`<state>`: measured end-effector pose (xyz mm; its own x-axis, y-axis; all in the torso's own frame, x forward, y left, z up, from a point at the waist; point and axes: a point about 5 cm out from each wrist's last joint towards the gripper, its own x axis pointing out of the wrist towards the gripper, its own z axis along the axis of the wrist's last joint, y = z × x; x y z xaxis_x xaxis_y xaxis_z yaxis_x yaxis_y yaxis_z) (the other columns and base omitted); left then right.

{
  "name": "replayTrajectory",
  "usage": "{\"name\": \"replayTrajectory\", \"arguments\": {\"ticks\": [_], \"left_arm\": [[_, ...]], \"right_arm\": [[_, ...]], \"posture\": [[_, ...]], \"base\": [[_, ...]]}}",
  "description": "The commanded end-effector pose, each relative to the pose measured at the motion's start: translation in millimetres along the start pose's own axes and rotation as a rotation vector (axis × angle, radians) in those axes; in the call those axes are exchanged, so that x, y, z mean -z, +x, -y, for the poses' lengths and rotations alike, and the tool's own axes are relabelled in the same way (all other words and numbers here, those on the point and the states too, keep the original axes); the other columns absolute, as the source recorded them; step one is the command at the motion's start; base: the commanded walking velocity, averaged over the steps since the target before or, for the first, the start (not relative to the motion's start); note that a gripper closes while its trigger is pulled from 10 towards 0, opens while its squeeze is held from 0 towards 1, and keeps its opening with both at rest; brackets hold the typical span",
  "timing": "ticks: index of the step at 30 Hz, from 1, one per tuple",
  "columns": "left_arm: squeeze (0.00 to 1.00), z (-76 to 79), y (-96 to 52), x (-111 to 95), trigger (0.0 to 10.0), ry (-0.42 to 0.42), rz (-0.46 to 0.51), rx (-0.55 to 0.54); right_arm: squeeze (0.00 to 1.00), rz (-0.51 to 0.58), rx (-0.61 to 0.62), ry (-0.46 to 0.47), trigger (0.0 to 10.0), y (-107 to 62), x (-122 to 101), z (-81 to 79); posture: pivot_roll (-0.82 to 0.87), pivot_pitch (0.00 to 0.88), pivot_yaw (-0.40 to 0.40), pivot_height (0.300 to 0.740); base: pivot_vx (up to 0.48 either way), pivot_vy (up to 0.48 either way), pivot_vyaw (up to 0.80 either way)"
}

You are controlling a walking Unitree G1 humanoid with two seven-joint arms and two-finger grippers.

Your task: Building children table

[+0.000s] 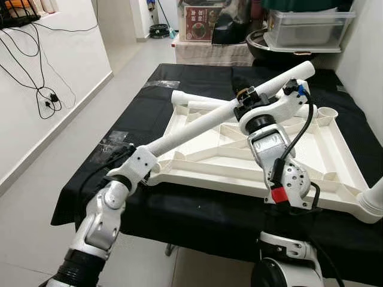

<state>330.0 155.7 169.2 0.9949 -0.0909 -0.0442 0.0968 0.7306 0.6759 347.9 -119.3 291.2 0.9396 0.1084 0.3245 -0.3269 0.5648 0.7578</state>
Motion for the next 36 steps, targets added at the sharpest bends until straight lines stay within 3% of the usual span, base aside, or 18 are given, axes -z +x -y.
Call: {"name": "replayTrajectory", "arguments": {"ticks": [1, 14, 15, 18, 19, 20, 21, 36], "left_arm": [[0.0, -5.2, 1.2, 2.0, 10.0, 0.021, 0.005, -0.014], [0.0, -2.6, 4.4, -2.1, 10.0, 0.066, 0.057, 0.011], [0.0, -2.5, 4.5, -2.2, 8.5, 0.066, 0.061, 0.012], [0.0, -2.0, 4.4, -2.2, 8.5, 0.068, 0.063, 0.017], [0.0, -1.8, 4.3, -3.2, 3.7, 0.065, 0.077, 0.016], [0.0, -1.8, 4.3, -3.2, 3.7, 0.065, 0.077, 0.016], [0.0, -0.9, 4.3, -4.0, 0.0, 0.072, 0.087, 0.024], [0.0, 4.3, -0.2, -3.6, 0.0, 0.089, 0.096, 0.027]], "right_arm": [[0.0, -0.014, -0.032, 0.011, 0.0, -0.4, 2.2, -8.4], [0.0, -0.093, -0.085, -0.002, 0.0, -8.9, 15.7, -12.7], [0.0, -0.095, -0.087, -0.004, 0.0, -9.2, 16.0, -13.0], [0.0, -0.096, -0.088, -0.002, 0.0, -9.4, 16.3, -13.2], [0.0, -0.098, -0.088, -0.005, 0.0, -9.9, 16.6, -13.2], [0.0, -0.098, -0.088, -0.005, 0.0, -9.9, 16.6, -13.2], [0.0, -0.098, -0.083, 0.01, 0.0, -10.6, 16.8, -13.2], [0.0, -0.07, -0.049, 0.004, 0.0, -9.7, 12.5, -8.2]], "posture": [[0.04, 0.068, 0.0, 0.74], [0.04, 0.063, 0.005, 0.74], [0.04, 0.063, 0.005, 0.74], [0.04, 0.063, 0.005, 0.74], [0.04, 0.059, 0.007, 0.74], [0.04, 0.059, 0.007, 0.74], [0.04, 0.059, 0.007, 0.74], [0.04, 0.058, 0.006, 0.74]], "base": [[0.0, 0.0, 0.0], [0.0, 0.0, 0.0], [0.0, 0.0, 0.0], [0.0, 0.0, 0.0], [0.0, 0.0, 0.0], [0.0, 0.0, 0.0], [0.0, 0.0, 0.0], [0.0, 0.0, 0.0]]}}
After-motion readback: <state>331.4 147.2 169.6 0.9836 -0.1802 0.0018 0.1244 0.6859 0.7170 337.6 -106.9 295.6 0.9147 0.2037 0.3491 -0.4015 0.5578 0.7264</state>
